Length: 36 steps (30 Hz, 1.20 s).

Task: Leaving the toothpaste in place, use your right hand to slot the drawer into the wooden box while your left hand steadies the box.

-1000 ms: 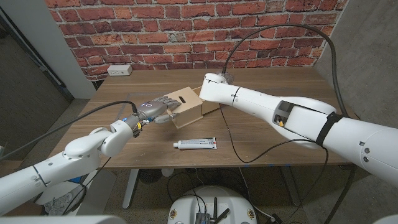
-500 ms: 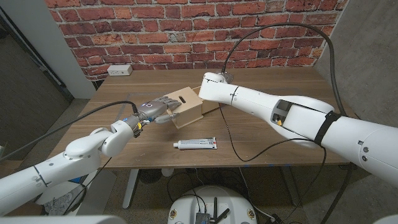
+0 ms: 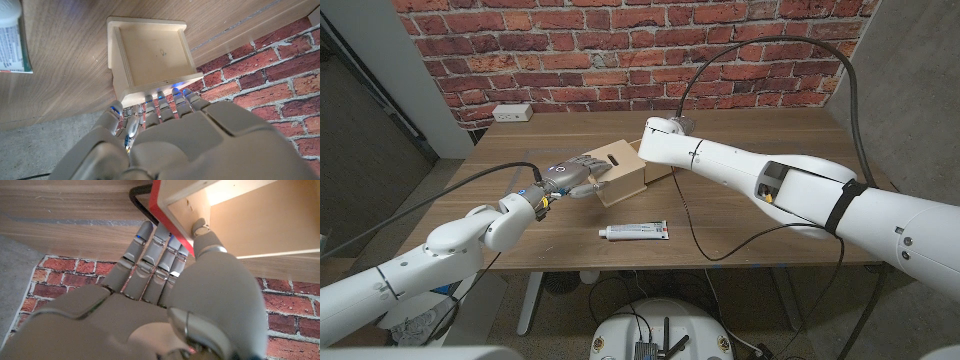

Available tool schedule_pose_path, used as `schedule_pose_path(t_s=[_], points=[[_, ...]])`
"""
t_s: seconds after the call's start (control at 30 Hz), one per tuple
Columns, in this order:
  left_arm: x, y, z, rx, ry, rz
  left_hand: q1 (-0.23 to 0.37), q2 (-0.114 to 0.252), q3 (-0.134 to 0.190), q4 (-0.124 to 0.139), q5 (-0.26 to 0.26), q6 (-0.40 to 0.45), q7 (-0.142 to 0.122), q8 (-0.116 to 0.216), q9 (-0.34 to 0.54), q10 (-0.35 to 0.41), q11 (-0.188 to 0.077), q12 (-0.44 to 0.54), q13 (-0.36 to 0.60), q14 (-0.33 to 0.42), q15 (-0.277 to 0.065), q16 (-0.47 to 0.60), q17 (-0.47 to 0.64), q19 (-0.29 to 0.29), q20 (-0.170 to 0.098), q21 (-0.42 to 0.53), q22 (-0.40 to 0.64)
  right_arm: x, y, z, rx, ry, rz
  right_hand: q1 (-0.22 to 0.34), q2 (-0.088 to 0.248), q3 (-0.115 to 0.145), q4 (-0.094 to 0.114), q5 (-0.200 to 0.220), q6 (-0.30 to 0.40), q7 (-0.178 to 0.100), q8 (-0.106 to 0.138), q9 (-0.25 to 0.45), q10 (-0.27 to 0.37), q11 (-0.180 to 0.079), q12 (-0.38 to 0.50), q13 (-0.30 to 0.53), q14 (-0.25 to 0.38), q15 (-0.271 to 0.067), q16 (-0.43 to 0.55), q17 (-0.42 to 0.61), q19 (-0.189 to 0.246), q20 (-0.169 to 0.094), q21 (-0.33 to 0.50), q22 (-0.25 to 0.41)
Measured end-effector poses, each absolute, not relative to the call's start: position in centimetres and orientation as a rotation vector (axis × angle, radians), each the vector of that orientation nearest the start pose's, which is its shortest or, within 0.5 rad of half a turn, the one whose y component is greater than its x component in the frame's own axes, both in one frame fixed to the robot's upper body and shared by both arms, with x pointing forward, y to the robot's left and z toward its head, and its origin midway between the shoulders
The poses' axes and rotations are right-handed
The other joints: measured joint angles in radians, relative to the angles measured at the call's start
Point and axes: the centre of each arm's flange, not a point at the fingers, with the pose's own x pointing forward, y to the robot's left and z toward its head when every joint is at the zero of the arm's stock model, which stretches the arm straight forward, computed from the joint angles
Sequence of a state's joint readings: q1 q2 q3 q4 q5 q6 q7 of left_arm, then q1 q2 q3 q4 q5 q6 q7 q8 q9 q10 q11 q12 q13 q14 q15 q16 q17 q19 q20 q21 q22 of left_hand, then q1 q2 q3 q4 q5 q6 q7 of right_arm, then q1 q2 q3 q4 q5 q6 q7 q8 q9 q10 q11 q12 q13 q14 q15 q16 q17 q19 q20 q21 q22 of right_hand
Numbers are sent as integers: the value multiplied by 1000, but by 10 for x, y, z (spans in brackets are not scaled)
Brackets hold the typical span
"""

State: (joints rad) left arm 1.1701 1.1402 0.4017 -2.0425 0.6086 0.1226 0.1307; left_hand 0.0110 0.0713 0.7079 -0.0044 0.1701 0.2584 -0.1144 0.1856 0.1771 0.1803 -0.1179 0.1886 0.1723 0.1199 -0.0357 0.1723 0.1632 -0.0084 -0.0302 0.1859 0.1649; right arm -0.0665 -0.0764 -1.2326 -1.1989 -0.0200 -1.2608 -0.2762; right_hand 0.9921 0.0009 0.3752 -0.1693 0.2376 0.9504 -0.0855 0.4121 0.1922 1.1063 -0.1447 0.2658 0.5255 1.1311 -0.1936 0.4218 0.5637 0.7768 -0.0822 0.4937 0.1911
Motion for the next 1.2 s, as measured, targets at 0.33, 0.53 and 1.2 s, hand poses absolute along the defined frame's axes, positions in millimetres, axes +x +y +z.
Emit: schedule_pose_path(t_s=[0.33, 0.53, 1.2], points=[[514, 267, -43, 1657, -706, -37, 0, 0, 0, 0, 0, 0, 0, 0, 0, 0, 0, 0, 0, 0, 0, 0, 0, 0, 0, 0, 0, 657, -15, 83, -1256, -25, -312, -16, 16, 0, 0, 0, 2, -2, -2, 0, 1, 1, -4, 0, 0, 0, -4, 0, 0, 0, 6, 0], [515, 266, -42, 1655, -709, -37, 0, 0, 4, 4, 0, 0, 0, 0, 0, 0, 0, 0, 0, 0, 0, 0, 0, 0, 0, 0, 0, 658, -15, 82, -1256, -28, -311, -16, 16, 0, 0, -2, 2, -2, -2, 0, 1, 1, -7, 1, 0, 0, -5, 3, 0, 0, 6, 0], [519, 265, -40, 1648, -713, -38, 0, 0, 10, -1, 0, 1, 4, -2, -2, 4, -4, 0, -2, 0, 0, 0, 0, 5, -5, 0, 0, 657, -14, 82, -1261, -44, -327, -17, 17, 0, 0, -3, 9, -4, 1, 0, 11, 0, -14, 5, 0, 0, -10, 9, 0, 0, 15, 0]])
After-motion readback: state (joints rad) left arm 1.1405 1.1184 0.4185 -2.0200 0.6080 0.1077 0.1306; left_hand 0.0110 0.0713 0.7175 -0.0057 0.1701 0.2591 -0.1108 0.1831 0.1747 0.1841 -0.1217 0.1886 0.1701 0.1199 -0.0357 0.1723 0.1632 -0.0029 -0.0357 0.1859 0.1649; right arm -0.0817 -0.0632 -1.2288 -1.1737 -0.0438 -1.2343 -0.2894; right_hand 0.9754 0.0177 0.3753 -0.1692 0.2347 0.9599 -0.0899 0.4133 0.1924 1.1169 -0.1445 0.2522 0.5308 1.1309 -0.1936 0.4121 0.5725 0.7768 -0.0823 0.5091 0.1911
